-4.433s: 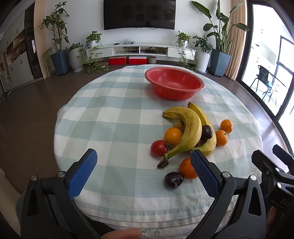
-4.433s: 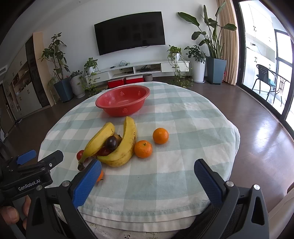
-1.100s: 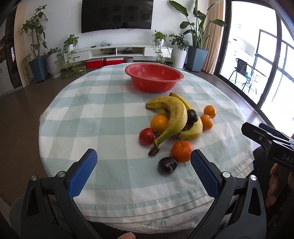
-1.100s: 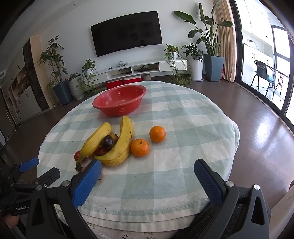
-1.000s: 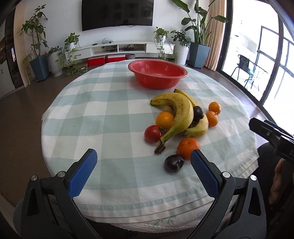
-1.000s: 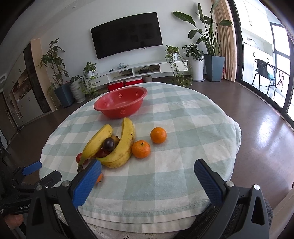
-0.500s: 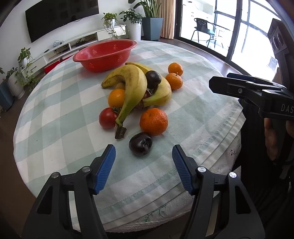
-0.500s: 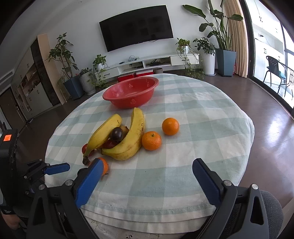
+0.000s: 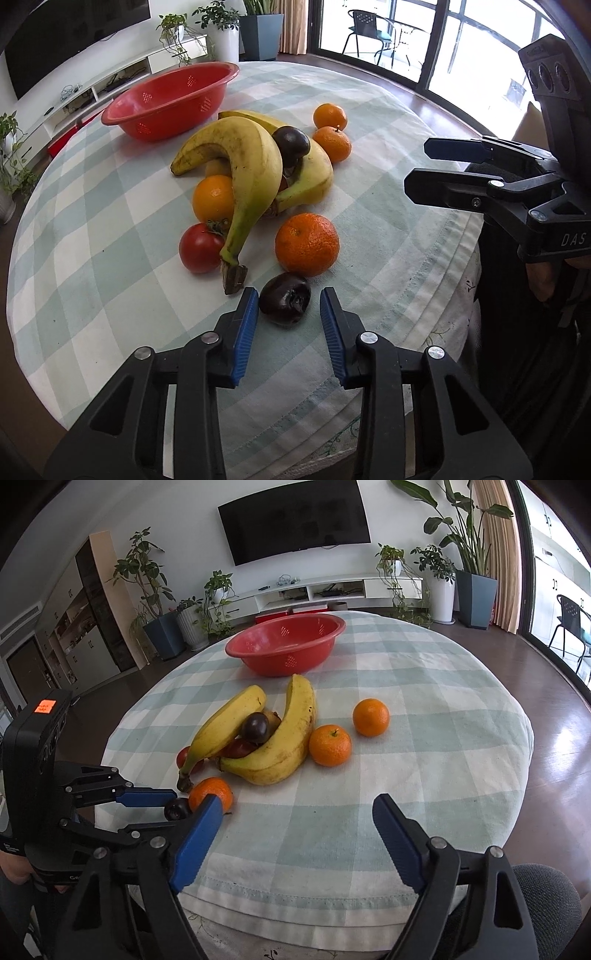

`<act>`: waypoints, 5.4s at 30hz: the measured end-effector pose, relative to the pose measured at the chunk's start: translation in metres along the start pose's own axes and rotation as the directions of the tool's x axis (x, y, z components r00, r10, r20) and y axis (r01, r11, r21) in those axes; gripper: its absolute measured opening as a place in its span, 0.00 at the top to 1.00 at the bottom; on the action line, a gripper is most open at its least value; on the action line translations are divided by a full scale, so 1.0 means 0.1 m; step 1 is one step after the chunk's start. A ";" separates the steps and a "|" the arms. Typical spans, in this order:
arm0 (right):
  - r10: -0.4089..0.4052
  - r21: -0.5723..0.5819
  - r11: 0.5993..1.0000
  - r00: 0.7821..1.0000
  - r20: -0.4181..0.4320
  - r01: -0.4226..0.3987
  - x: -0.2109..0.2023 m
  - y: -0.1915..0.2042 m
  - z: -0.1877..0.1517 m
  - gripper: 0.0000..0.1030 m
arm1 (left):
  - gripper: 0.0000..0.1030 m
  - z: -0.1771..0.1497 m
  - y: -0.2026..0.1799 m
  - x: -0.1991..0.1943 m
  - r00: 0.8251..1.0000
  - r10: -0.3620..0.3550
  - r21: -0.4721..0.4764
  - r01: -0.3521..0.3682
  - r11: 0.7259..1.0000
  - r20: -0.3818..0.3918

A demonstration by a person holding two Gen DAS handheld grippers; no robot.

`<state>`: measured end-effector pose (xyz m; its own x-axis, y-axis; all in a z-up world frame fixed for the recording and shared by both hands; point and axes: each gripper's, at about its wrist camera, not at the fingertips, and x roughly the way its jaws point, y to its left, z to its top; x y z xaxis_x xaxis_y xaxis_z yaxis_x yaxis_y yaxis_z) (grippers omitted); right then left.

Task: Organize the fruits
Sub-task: 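Grasp the dark plum with the left tool while the right tool grasps an orange, then carry the plum in the left tool and orange in the right tool over the red bowl, then open both tools to drop the plum and orange into the red bowl, then move both tools back toward the fruit pile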

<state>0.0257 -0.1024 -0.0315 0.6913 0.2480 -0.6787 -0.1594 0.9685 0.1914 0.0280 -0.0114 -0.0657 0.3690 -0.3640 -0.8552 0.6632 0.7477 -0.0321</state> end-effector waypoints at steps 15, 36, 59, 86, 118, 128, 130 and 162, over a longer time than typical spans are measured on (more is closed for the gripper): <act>0.004 -0.002 1.000 1.000 -0.026 -0.004 0.06 0.02 -0.02 0.16 | 0.73 0.04 0.00 0.10 0.999 -0.010 0.024 0.011 1.000 -0.031; 0.045 -0.093 0.994 0.997 -0.064 -0.051 0.21 0.42 0.01 0.22 | 0.75 -0.17 0.26 -0.35 0.997 -0.018 -0.135 0.028 0.990 0.077; 0.026 -0.149 0.987 0.985 -0.169 -0.052 0.71 0.76 -0.02 0.60 | 0.75 -0.43 0.49 -0.65 0.985 0.023 -0.288 0.028 0.957 0.171; 0.102 -0.009 0.995 0.993 0.059 -0.101 0.14 -0.18 1.19 0.61 | 0.75 0.74 1.01 -0.76 0.964 0.078 -0.255 -0.011 0.967 0.255; -0.019 -0.233 0.972 0.972 -0.236 -0.038 2.15 -0.09 2.10 0.61 | 0.74 2.12 1.90 1.00 0.981 0.190 -0.226 -0.175 0.958 0.044; -0.052 -0.268 0.963 0.973 -0.223 -0.010 2.16 -0.08 2.11 0.61 | 0.74 2.14 1.90 1.05 0.971 0.235 -0.204 -0.223 0.953 0.039; -0.054 -0.269 0.963 0.974 -0.222 -0.008 2.15 -0.07 2.11 0.61 | 0.74 2.14 1.90 1.05 0.971 0.238 -0.205 -0.225 0.952 0.038; 0.181 0.031 0.982 0.978 0.102 -0.185 0.37 -0.42 1.61 0.07 | 0.00 1.21 1.11 -0.45 0.899 0.272 -0.275 -0.180 0.944 0.344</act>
<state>0.1708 -0.1379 0.0495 0.7192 0.4150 -0.5572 -0.2626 0.9049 0.3350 0.1633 0.0208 0.0321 0.7360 -0.3152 -0.5991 0.3810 0.9244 -0.0182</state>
